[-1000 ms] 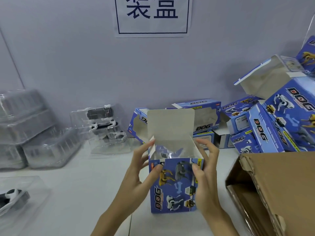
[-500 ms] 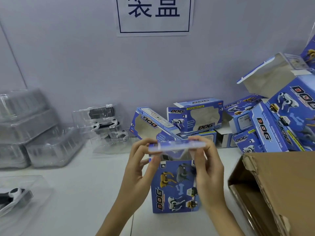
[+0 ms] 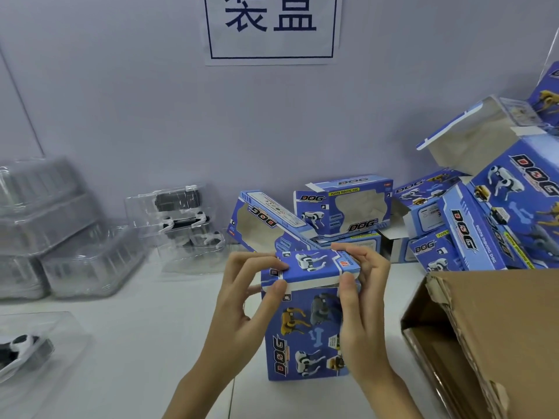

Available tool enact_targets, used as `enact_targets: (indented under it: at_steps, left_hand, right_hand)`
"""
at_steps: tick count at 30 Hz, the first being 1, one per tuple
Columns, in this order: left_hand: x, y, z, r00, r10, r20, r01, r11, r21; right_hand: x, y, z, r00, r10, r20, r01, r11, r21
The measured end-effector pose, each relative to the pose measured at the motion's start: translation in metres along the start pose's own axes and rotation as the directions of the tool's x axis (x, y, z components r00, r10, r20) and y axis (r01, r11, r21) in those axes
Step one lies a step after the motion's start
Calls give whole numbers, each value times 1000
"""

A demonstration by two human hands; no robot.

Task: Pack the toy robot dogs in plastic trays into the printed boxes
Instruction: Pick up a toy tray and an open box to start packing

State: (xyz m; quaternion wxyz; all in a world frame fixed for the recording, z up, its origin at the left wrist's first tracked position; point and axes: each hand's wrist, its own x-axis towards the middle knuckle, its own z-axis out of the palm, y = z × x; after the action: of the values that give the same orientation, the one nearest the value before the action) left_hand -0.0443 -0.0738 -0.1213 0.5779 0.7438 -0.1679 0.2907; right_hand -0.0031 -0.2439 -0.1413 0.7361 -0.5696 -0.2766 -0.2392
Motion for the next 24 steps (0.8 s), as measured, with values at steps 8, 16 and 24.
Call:
enact_targets:
  at_steps: [8,16,24]
  left_hand:
    - [-1,4,7,999,-5,-41,3,998,-59]
    - [-1,0,2,1000,-18,-13,15,981,-191]
    - [2,-4,1,1000,25,3,-24,979,-202]
  right_hand:
    - [0,7,-5,992,-128,-21,120,964,-238]
    - [1,6,-10,961,-274,28,264,890,-371]
    - [7,10,-16,905,-416,93,396,740,-543]
